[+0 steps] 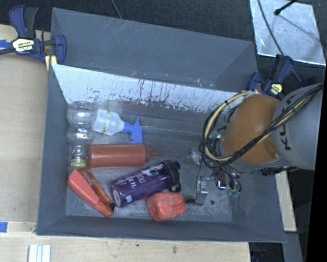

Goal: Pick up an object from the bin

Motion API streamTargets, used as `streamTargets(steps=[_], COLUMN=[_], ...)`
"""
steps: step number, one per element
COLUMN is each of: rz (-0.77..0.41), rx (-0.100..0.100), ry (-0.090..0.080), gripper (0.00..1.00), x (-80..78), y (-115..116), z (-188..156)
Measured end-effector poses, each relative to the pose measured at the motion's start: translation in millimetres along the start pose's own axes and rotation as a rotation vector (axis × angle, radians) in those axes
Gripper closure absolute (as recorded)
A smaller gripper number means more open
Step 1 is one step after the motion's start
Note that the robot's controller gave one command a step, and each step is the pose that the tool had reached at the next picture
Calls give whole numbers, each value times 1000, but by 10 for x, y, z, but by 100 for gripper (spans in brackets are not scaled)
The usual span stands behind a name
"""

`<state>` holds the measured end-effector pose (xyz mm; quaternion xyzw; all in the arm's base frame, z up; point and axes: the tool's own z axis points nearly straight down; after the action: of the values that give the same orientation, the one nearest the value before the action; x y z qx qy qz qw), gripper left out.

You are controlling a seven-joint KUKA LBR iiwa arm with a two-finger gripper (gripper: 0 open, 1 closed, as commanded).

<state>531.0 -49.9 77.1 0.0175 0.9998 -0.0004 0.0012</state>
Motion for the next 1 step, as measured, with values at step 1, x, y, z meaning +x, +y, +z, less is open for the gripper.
streamTargets(steps=[1], rz=[-111], rx=[0], ry=[-3], gripper=[0], x=[-118], y=[421], z=[42])
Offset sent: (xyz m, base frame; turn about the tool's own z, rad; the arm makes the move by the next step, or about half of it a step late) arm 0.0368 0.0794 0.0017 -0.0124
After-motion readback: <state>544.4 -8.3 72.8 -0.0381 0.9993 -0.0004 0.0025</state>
